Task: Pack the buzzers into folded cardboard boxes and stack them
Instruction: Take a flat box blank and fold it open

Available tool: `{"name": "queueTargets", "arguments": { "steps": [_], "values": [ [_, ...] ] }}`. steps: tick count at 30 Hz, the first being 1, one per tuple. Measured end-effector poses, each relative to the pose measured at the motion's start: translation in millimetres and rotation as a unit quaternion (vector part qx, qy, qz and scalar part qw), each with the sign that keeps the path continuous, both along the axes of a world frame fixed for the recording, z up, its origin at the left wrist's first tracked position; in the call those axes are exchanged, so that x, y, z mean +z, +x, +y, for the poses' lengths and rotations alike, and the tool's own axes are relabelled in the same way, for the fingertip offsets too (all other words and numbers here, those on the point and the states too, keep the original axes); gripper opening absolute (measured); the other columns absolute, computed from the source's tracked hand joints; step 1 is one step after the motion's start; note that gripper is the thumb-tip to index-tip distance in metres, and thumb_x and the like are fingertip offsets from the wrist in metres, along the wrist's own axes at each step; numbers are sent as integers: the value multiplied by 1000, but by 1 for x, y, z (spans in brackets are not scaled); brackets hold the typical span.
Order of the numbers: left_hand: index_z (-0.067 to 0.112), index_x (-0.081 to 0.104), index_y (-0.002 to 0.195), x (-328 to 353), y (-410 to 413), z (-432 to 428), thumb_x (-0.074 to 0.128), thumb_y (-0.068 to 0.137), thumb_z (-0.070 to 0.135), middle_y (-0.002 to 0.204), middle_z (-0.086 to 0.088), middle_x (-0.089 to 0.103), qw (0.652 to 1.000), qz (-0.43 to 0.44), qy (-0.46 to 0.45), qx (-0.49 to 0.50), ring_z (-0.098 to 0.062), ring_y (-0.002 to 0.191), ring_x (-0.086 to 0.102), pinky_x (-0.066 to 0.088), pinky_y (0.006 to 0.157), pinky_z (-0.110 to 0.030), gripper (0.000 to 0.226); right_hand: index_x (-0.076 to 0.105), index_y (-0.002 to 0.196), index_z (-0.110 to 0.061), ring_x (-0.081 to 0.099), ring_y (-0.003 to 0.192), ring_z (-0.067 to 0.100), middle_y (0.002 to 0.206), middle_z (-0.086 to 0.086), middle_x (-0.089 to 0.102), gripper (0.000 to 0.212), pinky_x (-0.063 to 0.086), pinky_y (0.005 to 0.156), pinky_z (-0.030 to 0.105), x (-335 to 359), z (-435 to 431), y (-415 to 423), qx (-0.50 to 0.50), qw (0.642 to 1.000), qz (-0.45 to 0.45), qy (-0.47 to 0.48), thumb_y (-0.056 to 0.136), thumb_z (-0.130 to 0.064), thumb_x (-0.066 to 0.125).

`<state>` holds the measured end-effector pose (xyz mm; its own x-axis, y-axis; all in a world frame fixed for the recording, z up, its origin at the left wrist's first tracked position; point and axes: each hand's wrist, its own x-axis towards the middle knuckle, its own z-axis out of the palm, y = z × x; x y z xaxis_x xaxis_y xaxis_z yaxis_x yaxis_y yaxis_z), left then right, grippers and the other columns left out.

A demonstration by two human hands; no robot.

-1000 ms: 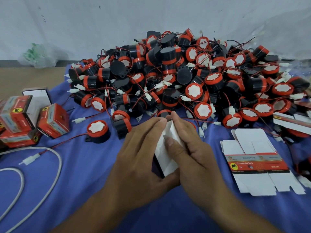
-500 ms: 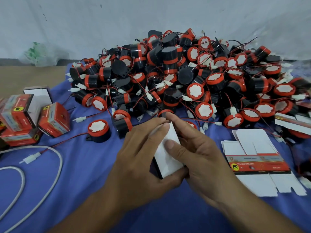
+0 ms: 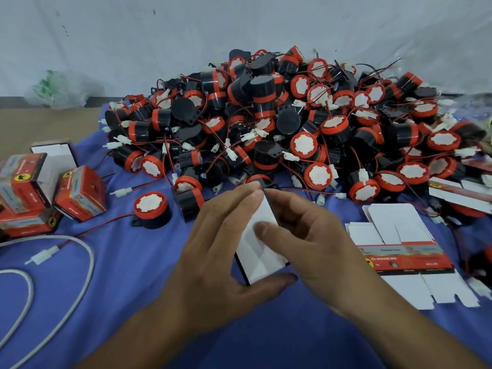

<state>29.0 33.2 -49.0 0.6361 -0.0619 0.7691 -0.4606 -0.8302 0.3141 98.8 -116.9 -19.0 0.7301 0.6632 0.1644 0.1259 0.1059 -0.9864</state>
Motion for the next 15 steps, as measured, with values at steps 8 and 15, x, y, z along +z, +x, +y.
{"name": "queueTargets", "arguments": {
  "steps": [8, 15],
  "values": [
    [3, 46, 143, -5, 11, 32, 65, 91, 50, 151, -10, 41, 986, 85, 142, -20, -28, 141, 37, 36, 113, -46, 73, 63, 116, -15, 52, 95, 12, 104, -5, 61, 43, 37, 99, 32, -14, -18, 23, -19, 788, -561, -253, 78, -27, 77],
    [8, 71, 96, -4, 14, 40, 72, 74, 62, 106, -13, 58, 951, 101, 266, 117, -30, 95, 53, 48, 80, -43, 58, 67, 89, -7, 64, 100, 30, 100, 10, 66, 49, 57, 82, 42, -12, -12, 14, -85, 700, -575, -415, 67, -47, 86]
  ]
}}
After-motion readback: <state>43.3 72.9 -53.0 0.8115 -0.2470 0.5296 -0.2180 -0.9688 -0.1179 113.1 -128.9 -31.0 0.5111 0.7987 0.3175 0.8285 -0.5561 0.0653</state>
